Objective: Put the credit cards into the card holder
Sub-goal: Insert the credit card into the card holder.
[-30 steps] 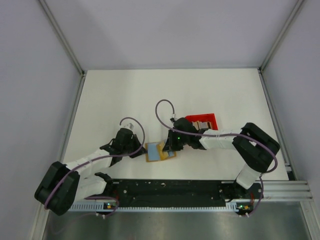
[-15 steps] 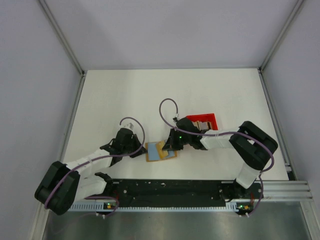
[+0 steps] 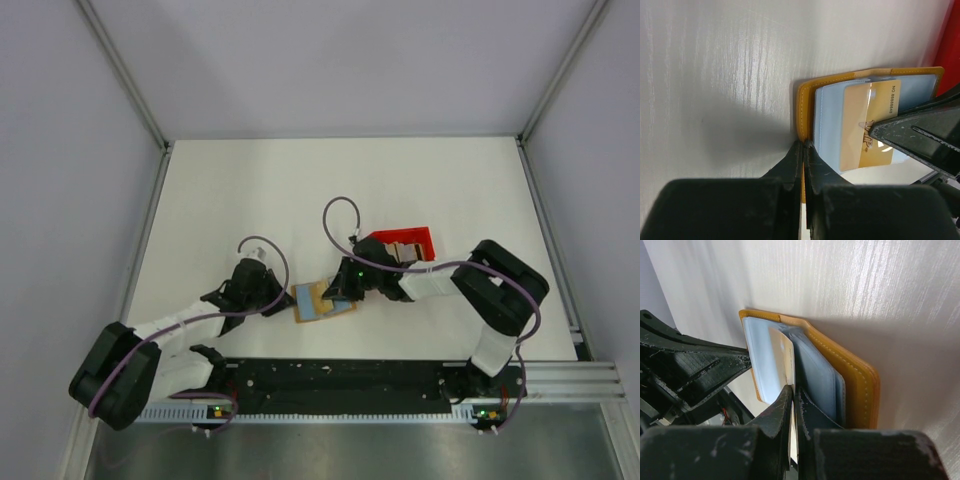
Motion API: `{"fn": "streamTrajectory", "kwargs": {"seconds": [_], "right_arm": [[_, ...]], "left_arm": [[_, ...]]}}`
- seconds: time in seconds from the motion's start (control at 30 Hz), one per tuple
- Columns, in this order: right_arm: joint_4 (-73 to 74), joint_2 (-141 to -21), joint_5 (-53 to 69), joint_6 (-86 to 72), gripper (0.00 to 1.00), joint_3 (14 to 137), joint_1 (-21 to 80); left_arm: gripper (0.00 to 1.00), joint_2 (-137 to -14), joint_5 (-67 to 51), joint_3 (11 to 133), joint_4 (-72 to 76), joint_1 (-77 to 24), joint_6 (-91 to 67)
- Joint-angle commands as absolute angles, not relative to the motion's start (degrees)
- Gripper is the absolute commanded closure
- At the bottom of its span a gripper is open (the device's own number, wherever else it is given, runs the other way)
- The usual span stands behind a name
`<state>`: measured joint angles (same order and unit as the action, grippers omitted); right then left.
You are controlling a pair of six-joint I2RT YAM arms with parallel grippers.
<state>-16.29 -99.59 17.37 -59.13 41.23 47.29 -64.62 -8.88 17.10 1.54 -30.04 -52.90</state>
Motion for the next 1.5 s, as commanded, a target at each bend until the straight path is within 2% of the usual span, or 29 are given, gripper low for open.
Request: {"fn": "streamTrajectory", "kwargs": {"seconds": [0.0, 0.17, 0.2, 0.23, 0.27, 0.3, 0.4, 0.53, 1.2, 1.47], "right_arm": [[-15.65, -101.95, 16.44, -60.38, 1.0, 40.87, 49.83], [-10.83, -102.22, 15.92, -57.93, 1.0, 44.03, 50.63], [-9.59, -101.0, 14.78, -56.88, 0.98, 44.29, 50.54], [-8.28, -99.86, 13.63, -55.65, 0.93, 44.38, 50.45], [-6.17, -98.71, 12.23, -54.59, 0.82, 44.73, 50.28], [-4.41, -97.57, 9.87, -53.36, 0.76, 45.08, 50.1], [-1.06, -94.58, 6.34, -50.89, 0.65, 45.44, 49.57], [2.02, -91.85, 3.78, -48.96, 0.56, 45.97, 49.66], [1.23, -101.25, 16.78, -44.3, 0.58, 55.89, 54.14], [2.9, -100.9, 15.83, -43.25, 0.59, 57.04, 54.93]], "left_arm": [[1.0, -64.69, -9.76, 14.94, 5.01, -31.38, -55.9], [1.0, -64.42, -8.97, 14.94, 4.75, -31.55, -56.34], [1.0, -64.34, -8.7, 15.12, 4.22, -31.55, -56.25], [1.0, -64.16, -8.44, 15.29, 3.7, -31.55, -55.99], [1.0, -63.99, -8.09, 15.38, 3.17, -31.55, -55.81], [1.0, -63.81, -7.82, 15.47, 2.73, -31.55, -55.55], [1.0, -63.55, -7.21, 15.91, 1.41, -31.55, -54.85], [1.0, -63.55, -7.03, 16.26, 0.71, -31.55, -54.32], [1.0, -63.63, -8.26, 16.87, 1.93, -31.55, -54.14], [1.0, -63.63, -8.26, 17.4, 1.58, -31.55, -53.88]]}}
